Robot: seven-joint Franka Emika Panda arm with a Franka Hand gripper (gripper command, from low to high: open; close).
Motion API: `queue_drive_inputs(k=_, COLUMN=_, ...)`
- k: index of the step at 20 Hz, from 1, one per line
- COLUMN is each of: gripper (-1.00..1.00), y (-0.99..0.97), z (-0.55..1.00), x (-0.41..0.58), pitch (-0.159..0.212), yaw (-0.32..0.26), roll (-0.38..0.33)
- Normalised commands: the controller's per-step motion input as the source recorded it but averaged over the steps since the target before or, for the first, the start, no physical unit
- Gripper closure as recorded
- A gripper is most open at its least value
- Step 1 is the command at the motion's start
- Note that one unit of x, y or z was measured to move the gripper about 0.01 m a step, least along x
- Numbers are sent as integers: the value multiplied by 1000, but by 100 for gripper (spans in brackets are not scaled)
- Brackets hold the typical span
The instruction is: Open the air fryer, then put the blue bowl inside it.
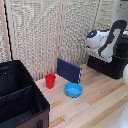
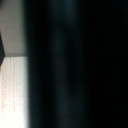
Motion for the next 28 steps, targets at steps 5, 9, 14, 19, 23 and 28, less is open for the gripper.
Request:
queue_drive_inputs(k=5, gripper=100, y=7, z=109, x=-3, pitch=45, yaw=-51, roll=25)
queue_drive_inputs(k=9, gripper=100, y=-41, z=434, x=0, pitch=198, yaw=-157, roll=152)
queue_drive_inputs(k=14, gripper=100, y=0, z=457, x=0, pitch=184, yaw=-146, roll=160)
queue_drive_inputs(k=19, gripper=100, y=97, z=417, x=-17, pitch=91, yaw=-179, roll=176)
queue_drive_inputs(k=23, gripper=100, y=258, z=446, x=-84, pitch=-3, yaw=-186, roll=188)
queue_drive_inputs(k=28, gripper=100, y=530, z=487, x=-133, pitch=-65, yaw=-178, roll=57)
